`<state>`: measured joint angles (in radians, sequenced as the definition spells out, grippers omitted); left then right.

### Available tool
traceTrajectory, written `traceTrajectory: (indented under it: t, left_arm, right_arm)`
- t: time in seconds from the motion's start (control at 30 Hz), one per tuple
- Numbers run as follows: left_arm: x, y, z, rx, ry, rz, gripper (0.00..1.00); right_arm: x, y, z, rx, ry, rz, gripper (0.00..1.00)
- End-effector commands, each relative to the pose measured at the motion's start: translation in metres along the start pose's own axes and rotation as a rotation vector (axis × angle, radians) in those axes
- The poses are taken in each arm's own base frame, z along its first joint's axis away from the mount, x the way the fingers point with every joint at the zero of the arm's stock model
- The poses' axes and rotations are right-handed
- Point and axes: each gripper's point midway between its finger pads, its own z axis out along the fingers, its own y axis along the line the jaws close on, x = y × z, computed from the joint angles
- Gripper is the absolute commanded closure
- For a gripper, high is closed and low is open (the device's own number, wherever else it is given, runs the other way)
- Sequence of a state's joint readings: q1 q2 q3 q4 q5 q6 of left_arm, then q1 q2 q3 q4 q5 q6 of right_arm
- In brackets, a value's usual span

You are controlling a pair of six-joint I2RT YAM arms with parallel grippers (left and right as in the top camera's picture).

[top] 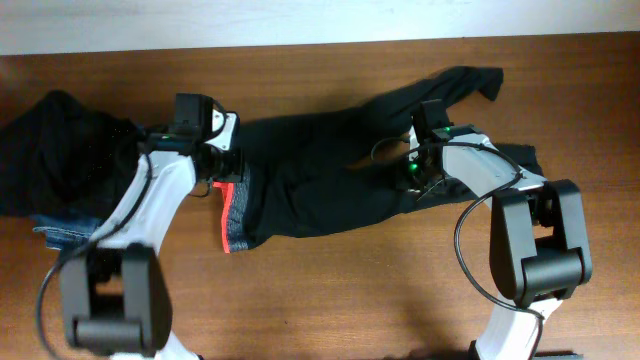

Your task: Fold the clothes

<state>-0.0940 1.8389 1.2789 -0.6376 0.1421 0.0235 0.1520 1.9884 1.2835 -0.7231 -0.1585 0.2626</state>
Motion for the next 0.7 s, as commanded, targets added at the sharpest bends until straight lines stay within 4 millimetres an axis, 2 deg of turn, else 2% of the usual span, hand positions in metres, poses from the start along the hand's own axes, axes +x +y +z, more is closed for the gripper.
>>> traceTrajectory:
  t: [0.0, 0.07, 0.13, 0.23, 0.4, 0.47, 0.53, 0.6, 0.67]
  left_arm:
    - [0.026, 0.004, 0.04, 0.005, 0.102, -0.022, 0.87]
    - [0.044, -0.004, 0.049, 0.05, 0.174, -0.032, 0.94]
    - [0.07, -0.011, 0.043, 0.08, 0.284, -0.052, 0.99]
    - [0.104, -0.013, 0.028, 0.074, 0.437, -0.106, 0.99]
    - [0.14, -0.014, 0.007, 0.043, 0.607, -0.177, 0.99]
    - [0.144, -0.013, 0.004, 0.036, 0.623, -0.177, 0.99]
    - [0.14, -0.004, 0.005, -0.018, 0.605, -0.164, 0.99]
    - [0.128, 0.01, 0.008, -0.084, 0.559, -0.154, 0.99]
    - [0.113, 0.023, 0.011, -0.142, 0.497, -0.141, 0.99]
  right_arm:
    - [0.015, -0.007, 0.017, 0.027, 0.053, 0.013, 0.71]
    - [0.016, -0.008, 0.017, 0.029, 0.058, 0.013, 0.71]
    - [0.018, -0.008, 0.016, 0.031, 0.065, 0.015, 0.71]
    - [0.019, -0.008, 0.016, 0.032, 0.069, 0.015, 0.71]
    - [0.017, -0.008, 0.017, 0.029, 0.06, 0.014, 0.71]
    - [0.017, -0.008, 0.017, 0.029, 0.06, 0.014, 0.71]
    - [0.016, -0.008, 0.017, 0.03, 0.059, 0.014, 0.71]
    - [0.014, -0.013, 0.016, 0.051, 0.05, 0.017, 0.71]
    - [0.01, -0.027, 0.015, 0.112, 0.029, 0.026, 0.7]
